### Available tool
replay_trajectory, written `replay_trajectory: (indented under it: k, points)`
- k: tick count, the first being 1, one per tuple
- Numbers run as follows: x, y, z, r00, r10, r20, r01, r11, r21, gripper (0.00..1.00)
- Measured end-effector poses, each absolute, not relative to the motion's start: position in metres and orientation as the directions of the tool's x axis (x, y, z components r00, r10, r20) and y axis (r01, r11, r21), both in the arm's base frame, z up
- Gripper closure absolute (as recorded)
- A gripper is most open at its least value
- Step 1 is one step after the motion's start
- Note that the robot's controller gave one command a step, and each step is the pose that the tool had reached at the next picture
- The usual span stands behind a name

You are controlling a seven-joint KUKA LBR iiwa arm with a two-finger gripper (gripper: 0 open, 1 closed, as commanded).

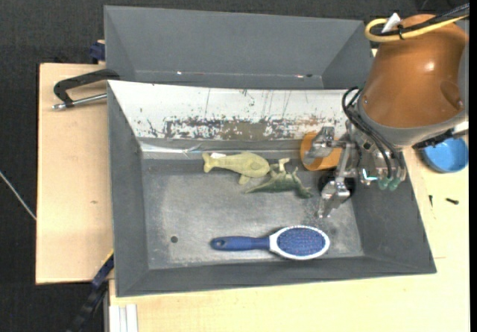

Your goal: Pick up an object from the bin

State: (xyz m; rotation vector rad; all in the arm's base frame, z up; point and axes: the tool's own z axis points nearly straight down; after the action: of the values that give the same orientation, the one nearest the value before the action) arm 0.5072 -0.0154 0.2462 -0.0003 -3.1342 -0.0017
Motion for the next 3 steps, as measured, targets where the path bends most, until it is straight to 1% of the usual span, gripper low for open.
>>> replay_trajectory:
  k: [1, 2, 3]
  points:
    - [0.502, -0.009, 0.097, -0.982, -0.189, -0.002, -0.189, 0.982, 0.000, 0.00]
    - [0.497, -0.013, 0.081, -0.955, -0.295, -0.004, -0.295, 0.955, -0.001, 0.00]
    - [0.494, -0.015, 0.081, -0.955, -0.296, 0.008, -0.296, 0.955, -0.001, 1.00]
